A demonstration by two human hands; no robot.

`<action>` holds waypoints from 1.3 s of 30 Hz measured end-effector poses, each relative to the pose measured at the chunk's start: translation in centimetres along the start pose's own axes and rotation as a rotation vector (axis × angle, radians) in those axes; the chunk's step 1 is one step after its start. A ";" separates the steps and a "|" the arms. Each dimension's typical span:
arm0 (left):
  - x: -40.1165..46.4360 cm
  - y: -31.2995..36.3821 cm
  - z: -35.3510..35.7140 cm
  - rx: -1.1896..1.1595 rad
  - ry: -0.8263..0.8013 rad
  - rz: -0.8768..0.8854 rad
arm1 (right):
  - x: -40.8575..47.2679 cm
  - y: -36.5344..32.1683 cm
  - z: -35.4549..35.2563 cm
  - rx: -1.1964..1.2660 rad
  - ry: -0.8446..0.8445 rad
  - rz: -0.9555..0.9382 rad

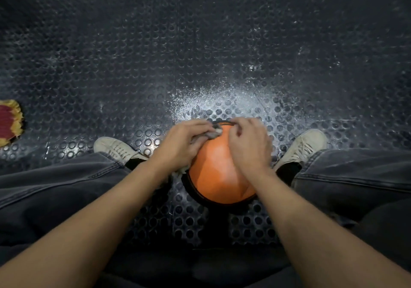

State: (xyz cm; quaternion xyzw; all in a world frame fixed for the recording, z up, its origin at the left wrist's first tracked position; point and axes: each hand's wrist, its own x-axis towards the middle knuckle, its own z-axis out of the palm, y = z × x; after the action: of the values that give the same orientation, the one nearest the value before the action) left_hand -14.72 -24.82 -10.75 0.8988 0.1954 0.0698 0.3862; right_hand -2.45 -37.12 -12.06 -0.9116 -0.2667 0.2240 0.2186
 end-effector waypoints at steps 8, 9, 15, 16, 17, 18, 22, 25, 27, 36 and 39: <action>-4.5 1.2 0.1 -0.070 0.148 -0.145 | 0.1 -0.6 -0.1 0.132 0.041 0.061; -5.2 1.5 0.5 -0.045 0.123 -0.100 | 0.2 -0.8 -0.3 0.125 0.040 0.067; 0.4 0.6 0.0 0.044 0.070 -0.273 | -0.7 -2.0 0.8 0.074 0.038 0.038; -0.4 0.4 -0.2 0.049 0.080 -0.280 | -0.8 -2.2 0.9 0.070 0.033 0.033; -1.8 0.4 -0.3 0.054 0.102 -0.245 | -0.7 -2.3 0.8 0.068 0.031 0.029; -3.5 0.6 -0.4 0.064 0.120 -0.197 | -0.5 -2.4 0.8 0.065 0.032 0.024; -2.2 1.1 -0.3 0.114 0.093 -0.214 | -0.6 -2.6 0.8 0.020 0.015 -0.014; 2.8 0.7 -0.2 0.118 -0.047 -0.324 | -1.2 -2.6 1.0 0.013 0.060 -0.016; 2.1 0.6 -0.5 0.113 -0.105 -0.262 | -1.1 -2.2 0.9 0.016 0.088 0.010; 3.5 0.8 0.3 0.207 -0.025 -0.280 | -0.6 -1.4 0.2 -0.018 0.049 -0.078; 2.9 0.5 -0.4 0.146 -0.057 -0.212 | -0.2 -0.6 0.3 -0.002 0.080 -0.054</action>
State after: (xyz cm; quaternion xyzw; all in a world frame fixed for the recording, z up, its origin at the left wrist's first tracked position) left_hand -12.05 -23.68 -10.17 0.9003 0.2829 -0.0115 0.3306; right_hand -2.95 -36.69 -11.98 -0.9125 -0.2826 0.1810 0.2341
